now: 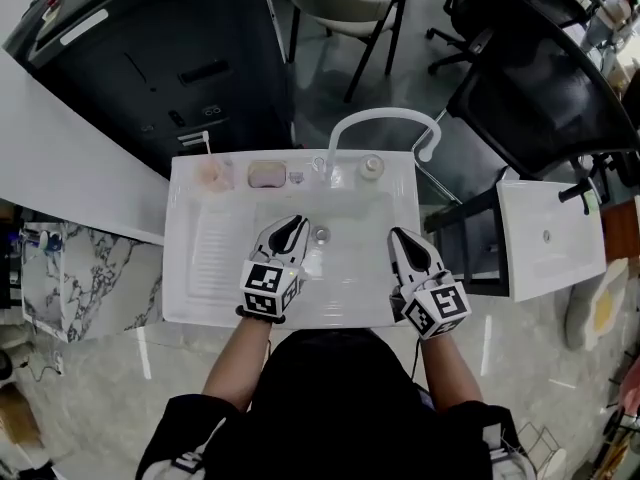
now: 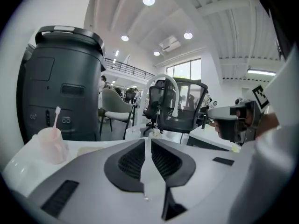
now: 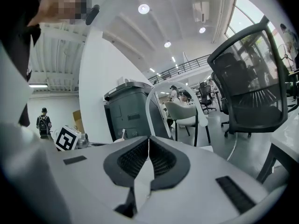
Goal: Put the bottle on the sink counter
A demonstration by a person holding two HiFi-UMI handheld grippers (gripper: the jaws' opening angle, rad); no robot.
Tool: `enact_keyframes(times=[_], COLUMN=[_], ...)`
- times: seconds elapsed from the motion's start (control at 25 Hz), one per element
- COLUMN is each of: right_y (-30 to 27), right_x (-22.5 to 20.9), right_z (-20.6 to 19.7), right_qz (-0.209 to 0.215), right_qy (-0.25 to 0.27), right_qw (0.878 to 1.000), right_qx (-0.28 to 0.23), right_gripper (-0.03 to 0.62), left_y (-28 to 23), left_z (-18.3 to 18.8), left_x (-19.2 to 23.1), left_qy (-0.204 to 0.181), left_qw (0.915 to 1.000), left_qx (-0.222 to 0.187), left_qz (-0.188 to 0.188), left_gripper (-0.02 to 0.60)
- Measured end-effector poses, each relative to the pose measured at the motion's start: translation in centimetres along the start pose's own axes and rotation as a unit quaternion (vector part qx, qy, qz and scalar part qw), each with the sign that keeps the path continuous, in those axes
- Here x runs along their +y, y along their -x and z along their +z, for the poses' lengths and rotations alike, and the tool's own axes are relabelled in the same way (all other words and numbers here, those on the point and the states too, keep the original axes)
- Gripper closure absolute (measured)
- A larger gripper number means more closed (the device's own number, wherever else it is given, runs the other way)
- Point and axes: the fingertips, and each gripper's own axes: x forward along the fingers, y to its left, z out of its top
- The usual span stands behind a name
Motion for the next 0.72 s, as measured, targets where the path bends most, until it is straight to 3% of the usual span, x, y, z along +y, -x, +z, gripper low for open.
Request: enact_keyframes(times=[0.36,0.6,0.72], right_y=[-0.1,-1.1,-1.7], right_x=[1.7,2.3,3.0], right_z=[0.5,0.8,1.2], right_qz=[-0.006,-0.007,0.003], right_qy=[0.033,0.035,0.041], right_qw=[0.999,0.999,0.999], right_qx=[-0.008,-0.017,-0.021], right_gripper=[0.565,0.565,0.565], left_y=[7.4,9.5,10.0], left_z=[5.2,3.7,4.0], left_x=[1.4,3.5,3.8], left_qy=[0.008,0.005,0.01], left_qw=[0.9955,0.9943,0.9936], left_qx=[-0.09,-0.084,-0.091], left_qz=[0.029,0.066,0.066], left_gripper=[0.535,0.535,0.535])
